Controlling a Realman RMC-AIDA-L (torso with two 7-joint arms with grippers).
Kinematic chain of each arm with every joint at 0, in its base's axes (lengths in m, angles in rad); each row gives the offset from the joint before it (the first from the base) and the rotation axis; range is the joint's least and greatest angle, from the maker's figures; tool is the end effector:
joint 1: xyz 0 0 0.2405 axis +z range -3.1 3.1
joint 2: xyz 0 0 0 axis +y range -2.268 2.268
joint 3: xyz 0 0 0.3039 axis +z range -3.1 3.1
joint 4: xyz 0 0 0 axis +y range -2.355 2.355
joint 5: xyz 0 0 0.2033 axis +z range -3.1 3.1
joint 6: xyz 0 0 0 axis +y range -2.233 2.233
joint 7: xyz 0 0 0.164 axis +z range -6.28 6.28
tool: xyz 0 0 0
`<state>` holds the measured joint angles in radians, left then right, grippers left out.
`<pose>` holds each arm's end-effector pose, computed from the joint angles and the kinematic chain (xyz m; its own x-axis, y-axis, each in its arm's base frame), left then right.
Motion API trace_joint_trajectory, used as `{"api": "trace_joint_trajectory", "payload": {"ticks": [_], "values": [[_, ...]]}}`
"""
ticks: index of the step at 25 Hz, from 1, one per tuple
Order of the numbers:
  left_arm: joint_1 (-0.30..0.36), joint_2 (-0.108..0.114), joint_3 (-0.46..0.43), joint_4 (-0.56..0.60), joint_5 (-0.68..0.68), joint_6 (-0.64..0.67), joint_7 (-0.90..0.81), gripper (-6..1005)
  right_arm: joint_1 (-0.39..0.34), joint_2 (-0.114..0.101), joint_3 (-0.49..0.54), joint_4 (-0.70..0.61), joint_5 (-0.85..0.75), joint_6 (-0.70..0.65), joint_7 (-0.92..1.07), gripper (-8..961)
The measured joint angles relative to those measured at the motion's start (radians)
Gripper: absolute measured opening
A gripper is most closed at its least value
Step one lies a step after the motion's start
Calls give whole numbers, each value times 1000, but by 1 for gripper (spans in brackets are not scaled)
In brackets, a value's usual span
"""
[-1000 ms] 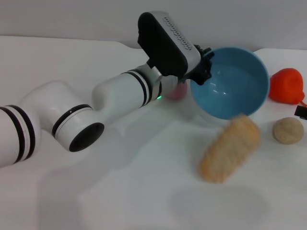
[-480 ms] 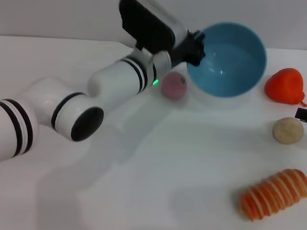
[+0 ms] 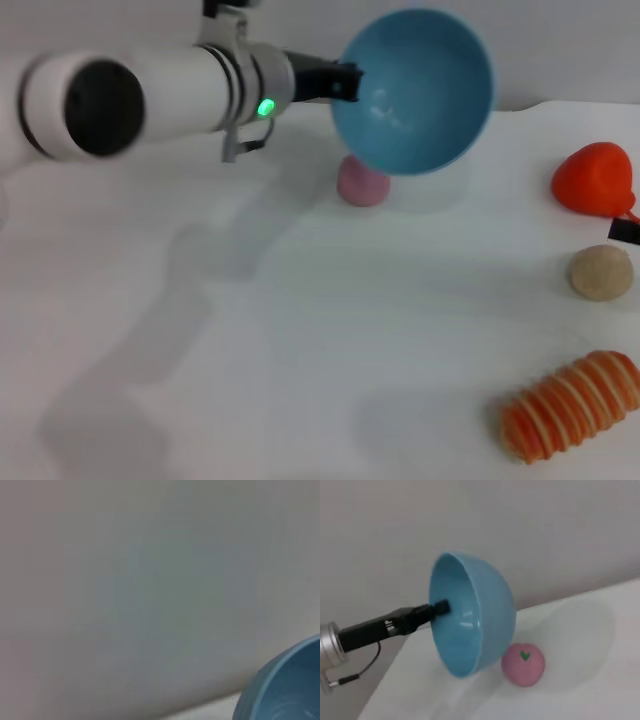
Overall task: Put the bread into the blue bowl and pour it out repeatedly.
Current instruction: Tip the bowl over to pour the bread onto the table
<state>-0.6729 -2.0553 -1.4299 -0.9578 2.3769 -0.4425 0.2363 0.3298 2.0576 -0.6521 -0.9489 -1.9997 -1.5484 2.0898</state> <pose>-0.1930 0.4722 -0.0892 0.6984 0.5332 0.4774 0.7114 -0.4440 -0.5449 0.3428 0.3250 0.0263 0.3485 -0.7309 -0.5868 -0.9112 -0.4108 -0.0295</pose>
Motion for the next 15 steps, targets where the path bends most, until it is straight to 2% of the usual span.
{"api": "trace_joint_trajectory", "payload": {"ticks": [1,5,10,15], "values": [[0,0,0,0,0,0,0,3,0,0,0,0,0,0,0,354],[-12,1,-127,-11,50,-207,0,4,4,5,-34,-63,-18,-14,-49,354],[-18,4,-256,-32,96,-444,1,4,33,5,-149,-179,-123,-80,-81,355],[8,6,-343,-90,115,-587,1,5,69,3,-209,-270,-152,-164,-80,355]]}}
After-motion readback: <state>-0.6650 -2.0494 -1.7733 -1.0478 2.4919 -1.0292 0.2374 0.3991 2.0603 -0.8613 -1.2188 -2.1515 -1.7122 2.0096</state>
